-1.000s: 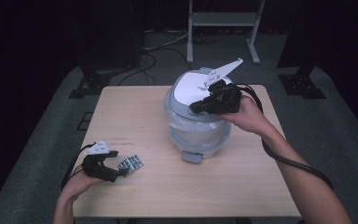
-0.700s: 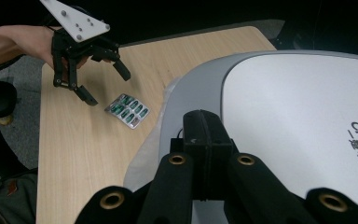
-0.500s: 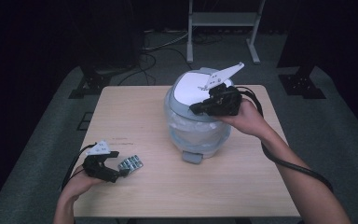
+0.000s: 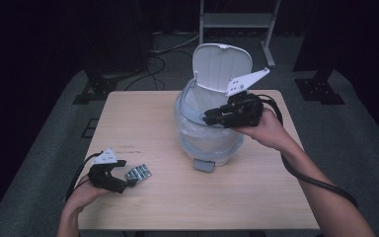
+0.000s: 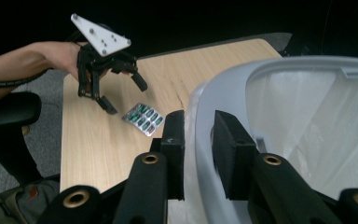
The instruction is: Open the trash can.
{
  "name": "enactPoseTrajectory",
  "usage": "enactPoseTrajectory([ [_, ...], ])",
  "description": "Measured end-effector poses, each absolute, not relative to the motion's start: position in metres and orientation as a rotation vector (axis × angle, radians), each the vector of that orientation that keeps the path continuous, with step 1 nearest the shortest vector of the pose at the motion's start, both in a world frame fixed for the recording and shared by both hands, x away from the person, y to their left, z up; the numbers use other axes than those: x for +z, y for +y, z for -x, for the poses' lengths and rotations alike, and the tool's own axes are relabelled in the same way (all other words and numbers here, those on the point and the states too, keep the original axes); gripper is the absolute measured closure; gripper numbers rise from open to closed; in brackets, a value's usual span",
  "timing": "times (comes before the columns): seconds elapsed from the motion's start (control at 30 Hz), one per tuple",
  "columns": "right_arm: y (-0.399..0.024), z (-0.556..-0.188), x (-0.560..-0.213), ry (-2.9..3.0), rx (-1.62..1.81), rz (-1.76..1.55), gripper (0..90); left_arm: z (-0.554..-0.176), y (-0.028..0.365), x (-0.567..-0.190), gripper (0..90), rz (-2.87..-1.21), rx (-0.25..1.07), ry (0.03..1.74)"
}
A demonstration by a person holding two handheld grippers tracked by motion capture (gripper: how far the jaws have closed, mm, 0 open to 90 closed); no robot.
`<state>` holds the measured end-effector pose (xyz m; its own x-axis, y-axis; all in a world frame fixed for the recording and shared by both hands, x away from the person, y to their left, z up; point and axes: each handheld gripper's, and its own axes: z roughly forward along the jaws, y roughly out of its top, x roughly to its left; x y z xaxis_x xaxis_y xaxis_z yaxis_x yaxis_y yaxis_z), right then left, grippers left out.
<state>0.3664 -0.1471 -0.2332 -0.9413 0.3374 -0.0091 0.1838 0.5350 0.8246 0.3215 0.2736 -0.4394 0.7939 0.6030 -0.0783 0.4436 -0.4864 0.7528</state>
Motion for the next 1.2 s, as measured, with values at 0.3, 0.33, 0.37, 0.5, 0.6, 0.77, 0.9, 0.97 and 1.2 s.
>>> enactPoseTrajectory([
  [0.3, -0.163, -0.354, -0.243, 2.625, 1.350, -0.448, 68.0, -0.321, 0.273, -0.438, 8.8, -2.163, 0.262, 0.769],
  [0.33, -0.165, -0.352, -0.244, 2.627, 1.356, -0.441, 68.0, -0.321, 0.273, -0.438, 8.8, -2.162, 0.262, 0.770],
  [0.37, -0.166, -0.351, -0.244, 2.629, 1.361, -0.441, 67.7, -0.321, 0.273, -0.438, 8.7, -2.160, 0.262, 0.771],
  [0.5, -0.169, -0.346, -0.248, 2.640, 1.353, -0.435, 66.5, -0.321, 0.273, -0.438, 8.8, -2.161, 0.264, 0.770],
  [0.6, -0.172, -0.343, -0.253, 2.650, 1.344, -0.438, 65.5, -0.321, 0.273, -0.437, 8.7, -2.160, 0.267, 0.770],
  [0.77, -0.179, -0.341, -0.261, 2.661, 1.338, -0.450, 64.6, -0.321, 0.274, -0.437, 8.7, -2.156, 0.272, 0.774],
  [0.9, -0.186, -0.340, -0.269, 2.665, 1.333, -0.471, 63.8, -0.321, 0.273, -0.437, 8.7, -2.157, 0.272, 0.772],
  [0.97, -0.191, -0.340, -0.273, 2.664, 1.338, -0.483, 63.2, -0.321, 0.273, -0.438, 8.8, -2.159, 0.273, 0.771],
  [1.2, -0.205, -0.337, -0.286, 2.662, 1.360, -0.532, 61.7, -0.322, 0.272, -0.439, 8.7, -2.161, 0.266, 0.773],
])
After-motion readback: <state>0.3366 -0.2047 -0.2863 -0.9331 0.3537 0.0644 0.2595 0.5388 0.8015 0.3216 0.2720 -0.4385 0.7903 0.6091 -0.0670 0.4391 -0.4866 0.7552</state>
